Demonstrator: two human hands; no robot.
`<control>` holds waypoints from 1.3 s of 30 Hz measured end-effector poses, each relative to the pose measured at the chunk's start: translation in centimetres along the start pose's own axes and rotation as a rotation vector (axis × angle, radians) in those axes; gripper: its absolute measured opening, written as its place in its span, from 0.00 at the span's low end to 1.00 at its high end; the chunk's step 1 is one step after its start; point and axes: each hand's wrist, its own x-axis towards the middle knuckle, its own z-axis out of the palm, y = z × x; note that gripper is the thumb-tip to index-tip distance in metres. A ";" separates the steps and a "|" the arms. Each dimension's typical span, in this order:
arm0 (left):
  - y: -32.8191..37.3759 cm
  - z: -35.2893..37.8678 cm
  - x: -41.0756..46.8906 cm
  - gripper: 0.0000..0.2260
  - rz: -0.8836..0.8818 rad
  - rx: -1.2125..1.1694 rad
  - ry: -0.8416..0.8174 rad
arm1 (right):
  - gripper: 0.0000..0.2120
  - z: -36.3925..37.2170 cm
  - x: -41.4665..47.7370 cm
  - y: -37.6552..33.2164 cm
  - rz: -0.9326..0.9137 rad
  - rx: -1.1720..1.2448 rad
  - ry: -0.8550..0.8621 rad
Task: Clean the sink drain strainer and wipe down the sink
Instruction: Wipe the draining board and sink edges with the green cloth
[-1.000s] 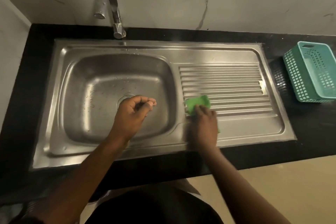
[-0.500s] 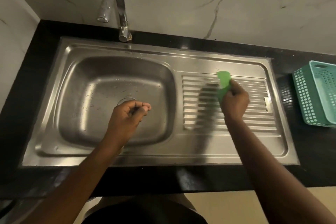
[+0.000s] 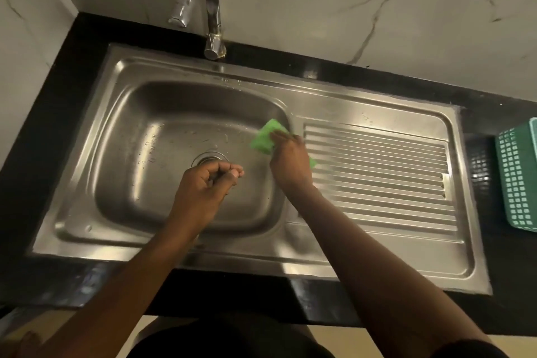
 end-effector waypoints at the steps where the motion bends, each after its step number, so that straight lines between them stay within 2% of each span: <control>1: 0.1 0.0 0.1 0.07 0.004 0.001 -0.002 | 0.25 -0.5 0.0 -0.6 -0.022 0.054 -0.013; 3: 0.2 -0.3 0.3 0.07 0.011 -0.008 -0.003 | 0.24 -2.1 0.3 -0.9 0.065 0.246 0.089; 5: 0.2 -0.6 0.6 0.07 0.012 -0.002 0.008 | 0.22 -4.4 1.4 0.0 0.331 0.538 0.277; 7: 0.2 -1.0 0.6 0.07 0.008 -0.003 0.018 | 0.21 -7.0 3.2 2.4 0.593 0.714 0.484; 10: -0.1 -1.6 0.8 0.07 0.001 0.012 0.016 | 0.19 -10.3 6.0 6.9 0.757 0.706 0.729; 13: -0.2 -2.3 0.8 0.06 -0.029 0.017 0.005 | 0.19 -11.1 8.0 10.3 0.809 0.523 0.655; 17: 0.2 -3.4 1.0 0.07 -0.026 -0.016 0.001 | 0.20 -9.4 9.8 9.1 0.783 0.334 0.401; 21: -0.4 -5.0 1.1 0.07 -0.039 -0.029 0.012 | 0.19 -5.0 10.3 2.6 0.654 0.226 0.335; 26: -1.2 -6.5 1.2 0.05 -0.045 -0.026 0.045 | 0.23 -0.2 10.4 -5.6 0.365 0.165 0.174; 29: -1.3 -7.3 1.0 0.05 -0.050 -0.032 0.046 | 0.23 2.1 10.1 -10.6 0.053 0.139 -0.032; 31: -1.2 -7.7 0.8 0.07 -0.053 -0.037 0.055 | 0.23 2.9 10.5 -13.0 -0.051 0.148 -0.136; 34: -1.2 -8.8 0.7 0.05 -0.052 -0.050 0.076 | 0.22 2.3 11.2 -13.9 0.024 0.299 -0.039; 39: -2.1 -10.1 0.4 0.03 -0.065 -0.069 0.074 | 0.20 -0.9 10.1 -8.3 0.215 0.323 0.411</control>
